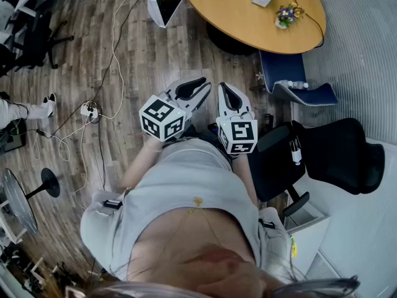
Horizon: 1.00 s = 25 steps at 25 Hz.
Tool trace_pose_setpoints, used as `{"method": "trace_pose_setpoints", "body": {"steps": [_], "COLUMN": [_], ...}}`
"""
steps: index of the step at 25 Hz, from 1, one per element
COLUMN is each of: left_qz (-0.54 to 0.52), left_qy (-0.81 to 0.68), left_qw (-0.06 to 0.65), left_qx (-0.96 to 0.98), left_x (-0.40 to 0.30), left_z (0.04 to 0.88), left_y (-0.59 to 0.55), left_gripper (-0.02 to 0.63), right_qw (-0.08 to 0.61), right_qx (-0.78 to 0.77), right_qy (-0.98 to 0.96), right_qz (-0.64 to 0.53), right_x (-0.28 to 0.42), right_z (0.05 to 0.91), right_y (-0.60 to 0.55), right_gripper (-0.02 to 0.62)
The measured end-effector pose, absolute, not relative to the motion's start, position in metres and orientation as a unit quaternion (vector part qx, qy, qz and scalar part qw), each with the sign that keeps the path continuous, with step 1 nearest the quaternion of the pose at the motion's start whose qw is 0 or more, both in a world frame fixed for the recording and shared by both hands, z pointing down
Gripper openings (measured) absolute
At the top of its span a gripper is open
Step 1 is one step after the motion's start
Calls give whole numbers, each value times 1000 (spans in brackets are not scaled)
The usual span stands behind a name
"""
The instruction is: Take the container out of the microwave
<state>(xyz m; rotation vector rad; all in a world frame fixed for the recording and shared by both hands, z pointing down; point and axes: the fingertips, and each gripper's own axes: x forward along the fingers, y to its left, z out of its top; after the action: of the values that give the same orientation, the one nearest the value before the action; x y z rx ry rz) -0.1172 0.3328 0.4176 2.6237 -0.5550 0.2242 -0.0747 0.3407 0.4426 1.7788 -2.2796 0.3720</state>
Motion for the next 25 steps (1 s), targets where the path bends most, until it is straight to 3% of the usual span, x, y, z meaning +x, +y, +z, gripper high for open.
{"method": "trace_pose_setpoints", "body": {"steps": [8, 11, 13, 25], "left_qz": [53, 47, 41, 31], "left_qy": [-221, -232, -241, -291], "left_qw": [218, 215, 215, 205], "left_qx": [949, 947, 946, 934], "left_x": [-86, -72, -63, -31], "left_z": [403, 399, 397, 400], "left_y": [356, 364, 369, 369], "left_gripper": [95, 97, 98, 103], "right_qw": [86, 89, 90, 67], "right_qx": [596, 583, 578, 567], "right_qy": [-793, -804, -807, -817], "right_qz": [94, 82, 76, 78], "right_x": [-39, -26, -17, 22], "right_z": [423, 418, 415, 413], "right_y": [360, 368, 373, 377], "right_gripper": [24, 96, 106, 109]}}
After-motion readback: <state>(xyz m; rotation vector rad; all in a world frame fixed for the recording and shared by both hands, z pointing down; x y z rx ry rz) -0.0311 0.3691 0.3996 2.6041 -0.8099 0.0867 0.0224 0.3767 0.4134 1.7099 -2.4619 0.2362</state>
